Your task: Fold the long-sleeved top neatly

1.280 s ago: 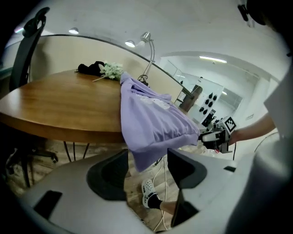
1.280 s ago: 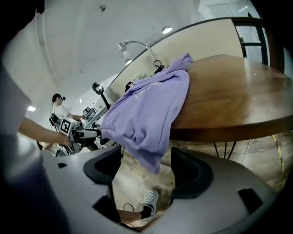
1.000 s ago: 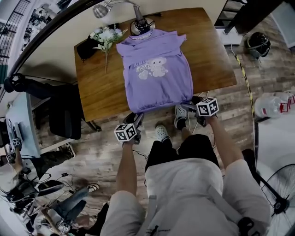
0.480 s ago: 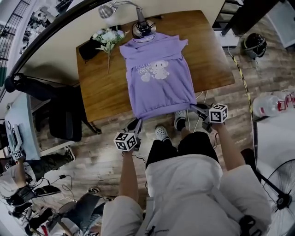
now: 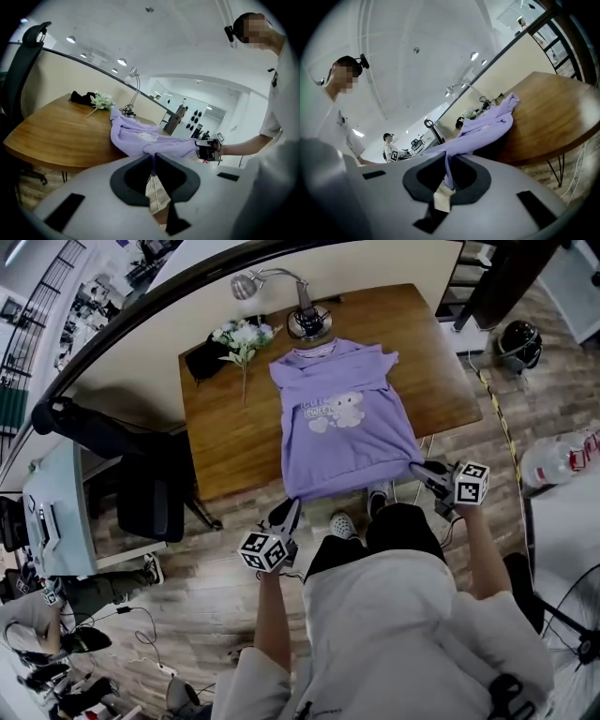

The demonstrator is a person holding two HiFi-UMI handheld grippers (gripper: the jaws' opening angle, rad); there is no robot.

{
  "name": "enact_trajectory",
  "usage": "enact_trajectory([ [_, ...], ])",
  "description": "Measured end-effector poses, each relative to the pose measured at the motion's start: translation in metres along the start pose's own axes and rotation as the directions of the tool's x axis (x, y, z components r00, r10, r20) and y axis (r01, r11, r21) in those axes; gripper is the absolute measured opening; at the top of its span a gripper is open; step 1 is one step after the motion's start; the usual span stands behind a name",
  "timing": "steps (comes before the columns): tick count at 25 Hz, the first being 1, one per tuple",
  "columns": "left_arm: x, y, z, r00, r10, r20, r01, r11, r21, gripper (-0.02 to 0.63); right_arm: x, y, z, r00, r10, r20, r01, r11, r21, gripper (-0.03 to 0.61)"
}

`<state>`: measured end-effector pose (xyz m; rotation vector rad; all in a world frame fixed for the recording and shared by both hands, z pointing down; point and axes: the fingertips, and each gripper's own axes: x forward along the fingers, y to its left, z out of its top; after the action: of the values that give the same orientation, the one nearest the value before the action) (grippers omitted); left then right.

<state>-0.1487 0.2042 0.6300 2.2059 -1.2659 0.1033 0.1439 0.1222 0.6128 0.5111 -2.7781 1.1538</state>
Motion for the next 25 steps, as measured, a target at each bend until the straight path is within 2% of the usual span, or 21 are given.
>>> enact_trajectory([
  [3,-0.002,-0.004,0.027,0.999,-0.021,0.032,0.021,0.999,0.03,0.048,-0.001,0.01,0.03,0.998,0.022,0.051,-0.02,0.999,-0.038,0.023],
  [5,0.001,0.0,0.05,0.998,-0.023,0.064,0.022,1.0,0.015,0.048,0.001,0.012,0.055,0.996,0.033,0.088,-0.028,0.998,-0.062,0.023],
  [8,0.01,0.012,0.09,0.994,-0.003,0.113,0.004,1.0,-0.008,0.048,0.015,0.007,0.09,0.99,0.039,0.133,-0.027,0.996,-0.088,0.026],
  [12,0.039,0.027,0.141,0.99,0.01,0.138,-0.014,1.0,0.028,0.048,0.032,-0.009,0.144,0.986,0.049,0.159,-0.029,0.992,-0.125,0.026],
  [19,0.093,0.066,0.216,0.988,0.037,0.148,-0.047,0.997,0.066,0.048,0.073,-0.056,0.231,0.983,0.052,0.174,-0.027,0.99,-0.14,0.031],
  [25,0.154,0.122,0.261,0.99,0.115,0.083,-0.12,0.991,0.061,0.048,0.126,-0.121,0.289,0.991,-0.004,0.13,0.009,0.999,-0.043,0.029],
])
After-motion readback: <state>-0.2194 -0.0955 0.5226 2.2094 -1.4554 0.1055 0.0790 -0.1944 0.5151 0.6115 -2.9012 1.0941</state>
